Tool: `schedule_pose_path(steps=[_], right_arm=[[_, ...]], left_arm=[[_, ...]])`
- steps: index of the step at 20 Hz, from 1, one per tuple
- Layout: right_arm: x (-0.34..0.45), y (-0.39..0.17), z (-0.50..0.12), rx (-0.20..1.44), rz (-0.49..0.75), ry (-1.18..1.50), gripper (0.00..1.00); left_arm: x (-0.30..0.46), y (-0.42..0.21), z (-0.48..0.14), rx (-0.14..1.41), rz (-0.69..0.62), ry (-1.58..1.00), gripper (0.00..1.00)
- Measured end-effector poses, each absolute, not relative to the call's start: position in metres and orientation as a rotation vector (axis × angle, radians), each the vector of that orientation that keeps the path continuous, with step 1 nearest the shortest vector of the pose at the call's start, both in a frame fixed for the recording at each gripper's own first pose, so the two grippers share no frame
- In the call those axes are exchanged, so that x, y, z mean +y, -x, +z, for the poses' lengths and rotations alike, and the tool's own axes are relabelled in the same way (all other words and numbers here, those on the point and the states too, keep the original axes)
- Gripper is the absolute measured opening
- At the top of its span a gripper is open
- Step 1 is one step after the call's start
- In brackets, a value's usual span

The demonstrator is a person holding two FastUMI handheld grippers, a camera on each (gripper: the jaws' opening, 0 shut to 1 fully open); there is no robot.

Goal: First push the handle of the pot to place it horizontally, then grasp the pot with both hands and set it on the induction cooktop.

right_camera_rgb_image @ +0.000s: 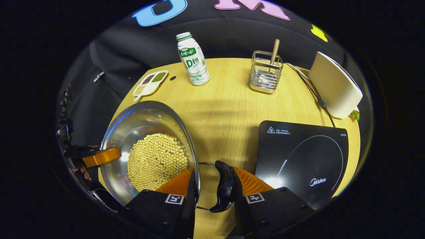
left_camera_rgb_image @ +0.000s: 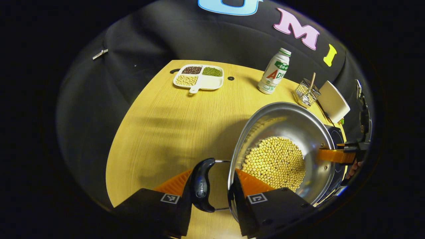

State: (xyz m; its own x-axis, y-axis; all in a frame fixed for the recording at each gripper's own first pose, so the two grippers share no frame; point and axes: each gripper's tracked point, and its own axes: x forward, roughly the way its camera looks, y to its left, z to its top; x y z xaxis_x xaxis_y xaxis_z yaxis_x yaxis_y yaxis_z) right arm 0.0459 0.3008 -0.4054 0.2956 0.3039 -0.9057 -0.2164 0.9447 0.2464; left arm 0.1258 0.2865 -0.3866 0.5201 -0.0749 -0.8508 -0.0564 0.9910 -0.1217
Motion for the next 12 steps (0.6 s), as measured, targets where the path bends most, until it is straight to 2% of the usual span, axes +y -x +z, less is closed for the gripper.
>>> schedule_pose_path(steps=[6, 12], right_arm=[[0.266, -0.023, -0.364, 1.212, 0.345, -0.097, 0.52], [0.199, 0.001, -0.338, 1.216, 0.307, -0.138, 0.52]], left_arm=[[0.256, -0.093, -0.344, 1.028, -0.008, 0.146, 0.59], [0.195, -0.072, -0.314, 1.031, -0.044, 0.096, 0.59]])
